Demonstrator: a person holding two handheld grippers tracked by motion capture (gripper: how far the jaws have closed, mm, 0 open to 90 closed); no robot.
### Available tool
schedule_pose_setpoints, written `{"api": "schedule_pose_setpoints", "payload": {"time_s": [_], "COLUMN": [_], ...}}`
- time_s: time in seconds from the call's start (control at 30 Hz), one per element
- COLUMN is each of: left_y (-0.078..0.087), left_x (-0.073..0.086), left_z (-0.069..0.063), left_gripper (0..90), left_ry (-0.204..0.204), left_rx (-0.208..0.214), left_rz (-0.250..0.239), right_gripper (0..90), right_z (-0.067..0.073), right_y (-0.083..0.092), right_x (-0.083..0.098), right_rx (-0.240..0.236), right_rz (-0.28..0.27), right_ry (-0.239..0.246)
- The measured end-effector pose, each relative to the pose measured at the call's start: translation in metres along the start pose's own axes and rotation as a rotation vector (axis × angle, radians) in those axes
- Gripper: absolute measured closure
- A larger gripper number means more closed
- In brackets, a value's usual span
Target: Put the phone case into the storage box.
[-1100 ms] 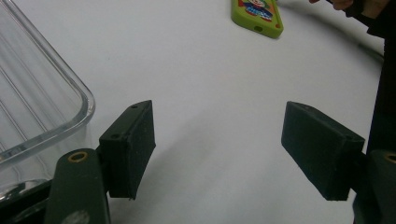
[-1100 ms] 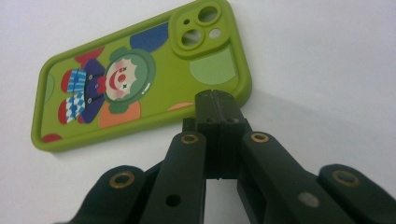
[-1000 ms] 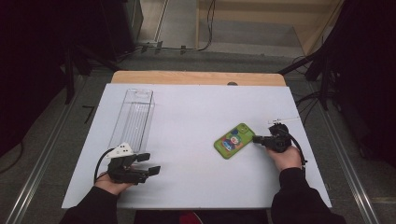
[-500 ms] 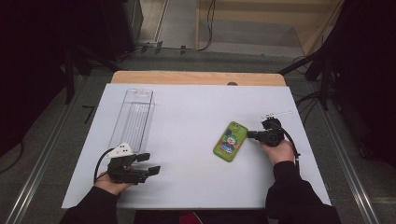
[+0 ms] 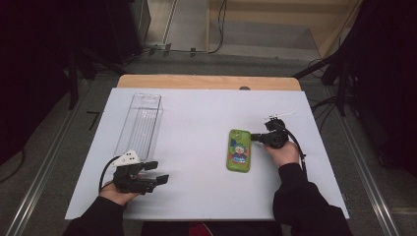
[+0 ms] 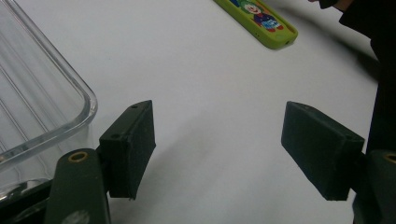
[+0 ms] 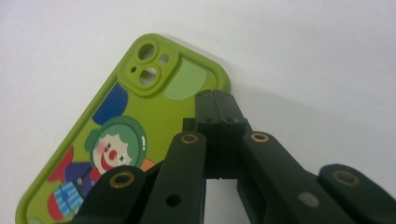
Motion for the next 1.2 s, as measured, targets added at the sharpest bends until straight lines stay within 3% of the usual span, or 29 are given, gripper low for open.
{"api": "schedule_pose_setpoints", "payload": {"time_s": [0.77, 1.2], "left_y": [0.001, 0.001], "left_x": [0.0, 0.0], "left_z": [0.0, 0.0], "left_gripper": [26.5, 26.5], "left_ry": [0.005, 0.005], "left_rx": [0.0, 0.0], "left_rz": [-0.006, -0.009], "right_gripper": [87.8, 87.8], "right_z": [0.04, 0.05], "right_y": [-0.025, -0.034], "right_x": [-0.016, -0.014], "right_rx": [-0.054, -0.056], "right_rz": [0.017, 0.039], "right_ry": [0.083, 0.113]}}
Point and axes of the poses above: each handheld gripper's, and its own axes: y roughly backward along the jaws, x roughly out of its underside, z roughly to its left, the point moved 9 cm from there along -y, roughly forward along the jaws, and after that the axes turned 1 degree about -y, right-handed, at the moved point
